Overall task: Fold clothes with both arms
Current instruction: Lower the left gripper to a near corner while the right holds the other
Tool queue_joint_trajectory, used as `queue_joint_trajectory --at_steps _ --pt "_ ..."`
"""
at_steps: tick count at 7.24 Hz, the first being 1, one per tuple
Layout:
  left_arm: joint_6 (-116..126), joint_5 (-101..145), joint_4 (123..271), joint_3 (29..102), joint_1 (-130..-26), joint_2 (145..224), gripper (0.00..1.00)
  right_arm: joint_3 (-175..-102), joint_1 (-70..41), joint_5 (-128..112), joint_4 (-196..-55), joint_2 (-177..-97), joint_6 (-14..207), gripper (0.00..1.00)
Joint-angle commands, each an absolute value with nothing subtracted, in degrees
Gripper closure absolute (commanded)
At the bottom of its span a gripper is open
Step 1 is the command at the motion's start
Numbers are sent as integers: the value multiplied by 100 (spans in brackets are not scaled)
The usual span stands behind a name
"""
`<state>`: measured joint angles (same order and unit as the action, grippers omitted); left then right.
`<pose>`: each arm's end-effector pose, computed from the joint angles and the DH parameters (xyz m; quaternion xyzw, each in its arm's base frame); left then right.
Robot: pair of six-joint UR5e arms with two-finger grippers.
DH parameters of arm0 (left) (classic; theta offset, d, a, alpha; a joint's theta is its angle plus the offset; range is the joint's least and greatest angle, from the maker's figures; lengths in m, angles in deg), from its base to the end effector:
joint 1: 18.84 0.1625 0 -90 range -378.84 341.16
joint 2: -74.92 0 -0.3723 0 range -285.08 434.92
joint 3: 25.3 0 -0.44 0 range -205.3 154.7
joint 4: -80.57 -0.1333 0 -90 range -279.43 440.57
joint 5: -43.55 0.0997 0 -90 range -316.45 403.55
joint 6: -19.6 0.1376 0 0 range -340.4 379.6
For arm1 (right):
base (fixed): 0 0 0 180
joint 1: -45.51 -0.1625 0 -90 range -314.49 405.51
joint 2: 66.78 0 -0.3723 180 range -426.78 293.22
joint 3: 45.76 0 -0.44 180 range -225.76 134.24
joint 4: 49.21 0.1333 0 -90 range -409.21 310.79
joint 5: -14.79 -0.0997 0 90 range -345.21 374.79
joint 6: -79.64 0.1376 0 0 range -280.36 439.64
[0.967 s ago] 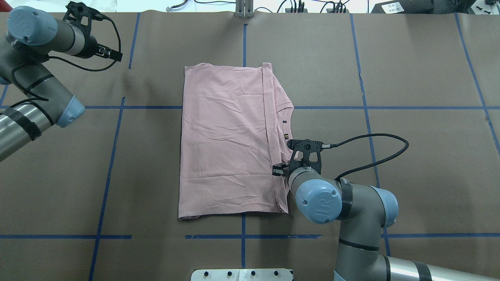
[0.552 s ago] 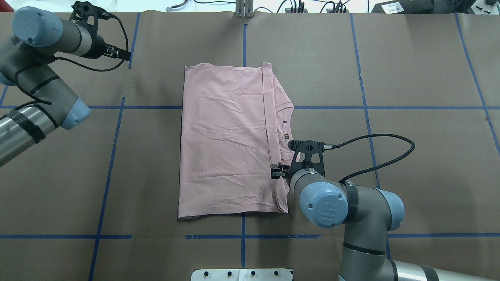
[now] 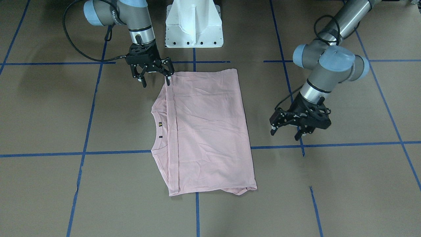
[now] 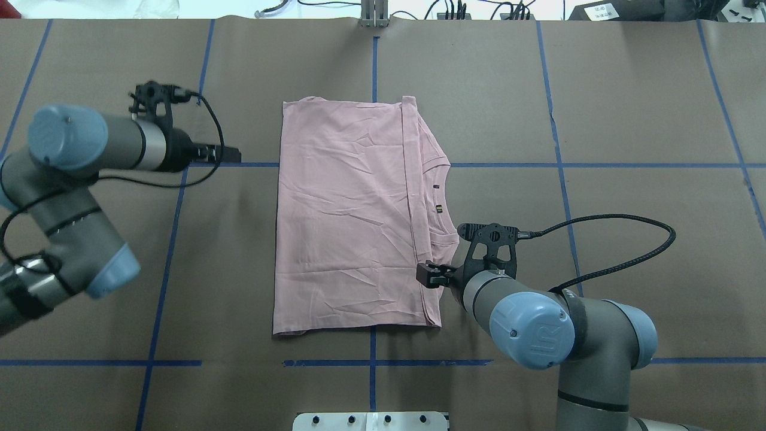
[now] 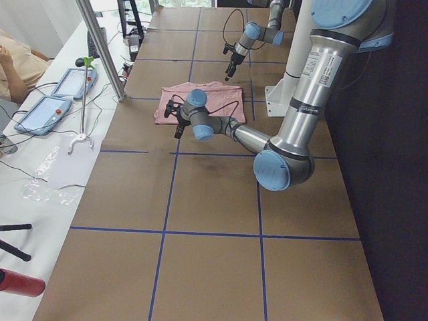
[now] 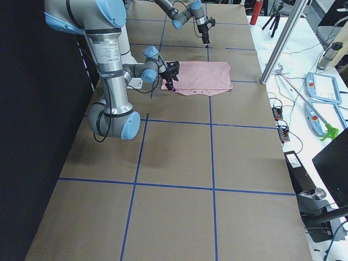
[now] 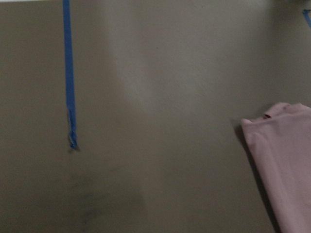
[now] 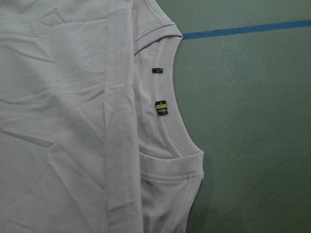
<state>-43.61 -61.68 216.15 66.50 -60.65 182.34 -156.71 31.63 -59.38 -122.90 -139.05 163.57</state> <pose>0.4492 -0.5321 0.3392 0.2069 0.5018 -0.0390 0.8390 -0.5633 -0.3152 0.2364 0.1995 -0.4292 0.1233 0.8722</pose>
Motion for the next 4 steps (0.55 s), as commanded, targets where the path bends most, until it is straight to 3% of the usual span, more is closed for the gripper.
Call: queue_joint_trajectory --at_steps 1,2,3,4 --pt "-5794 -5599 21619 7889 -4957 17366 0 -15703 3198 -5938 -12286 -13912 16490 0" --pt "-6427 -5212 21610 8077 -4438 17232 0 -15694 3189 -5938 -12286 -13912 16490 0" --pt "-7147 -4668 21601 8157 -3850 17231 10 -15703 3189 -5930 -12286 -13920 16490 0" --pt "-7746 -4350 21584 8227 -3470 17231 29 -15703 3189 -5930 -12286 -13912 16490 0"
